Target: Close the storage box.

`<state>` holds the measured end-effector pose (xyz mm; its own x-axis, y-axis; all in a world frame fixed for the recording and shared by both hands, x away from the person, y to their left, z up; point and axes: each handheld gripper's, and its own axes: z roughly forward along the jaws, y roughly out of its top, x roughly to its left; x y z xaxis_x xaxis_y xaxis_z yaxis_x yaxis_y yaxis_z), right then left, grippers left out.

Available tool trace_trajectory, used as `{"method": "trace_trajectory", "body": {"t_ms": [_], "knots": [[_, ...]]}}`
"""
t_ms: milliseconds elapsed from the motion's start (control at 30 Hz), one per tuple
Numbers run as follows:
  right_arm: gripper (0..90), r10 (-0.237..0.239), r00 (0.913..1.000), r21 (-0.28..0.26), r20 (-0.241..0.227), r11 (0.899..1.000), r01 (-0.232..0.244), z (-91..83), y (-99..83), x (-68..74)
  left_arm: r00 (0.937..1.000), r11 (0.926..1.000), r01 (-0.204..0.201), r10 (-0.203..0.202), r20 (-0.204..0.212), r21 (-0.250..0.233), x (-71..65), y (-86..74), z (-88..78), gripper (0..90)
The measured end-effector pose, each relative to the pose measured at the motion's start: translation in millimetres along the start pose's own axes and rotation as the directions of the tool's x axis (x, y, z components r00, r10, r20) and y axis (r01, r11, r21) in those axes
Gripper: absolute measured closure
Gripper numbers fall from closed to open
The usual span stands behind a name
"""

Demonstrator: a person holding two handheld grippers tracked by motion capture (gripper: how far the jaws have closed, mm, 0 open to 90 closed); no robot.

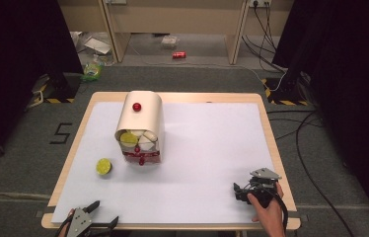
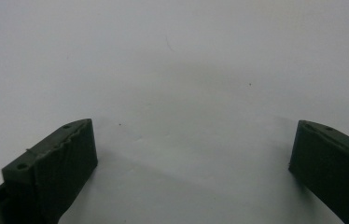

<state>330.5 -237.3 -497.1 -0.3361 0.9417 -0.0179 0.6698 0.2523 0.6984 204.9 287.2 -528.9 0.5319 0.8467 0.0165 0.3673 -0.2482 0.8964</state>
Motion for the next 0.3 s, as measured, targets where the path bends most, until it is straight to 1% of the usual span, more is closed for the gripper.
{"method": "trace_trajectory", "body": {"t_ms": [33,133,167,300], "knots": [[1.1,0.000,1.0000,0.000,0.001,1.000,0.000,0.0,0.0,0.1,0.9999,1.0000,0.009,-0.009,0.007,0.003,0.8,-0.3,-0.3,14.9],[1.2,-0.001,1.0000,-0.001,0.001,1.000,0.001,-0.1,0.0,0.2,0.9998,0.9998,0.016,-0.016,0.010,0.009,1.7,-0.1,0.1,14.5],[1.2,0.000,1.0000,0.000,0.001,1.000,0.000,-0.1,0.0,0.1,0.9993,0.9994,0.034,-0.034,0.016,0.011,3.2,-0.2,0.7,14.2],[1.2,-0.001,1.0000,0.000,0.000,1.000,0.001,0.0,0.0,0.1,0.9990,0.9991,0.039,-0.039,0.022,0.013,4.0,-0.3,0.7,14.4]]}}
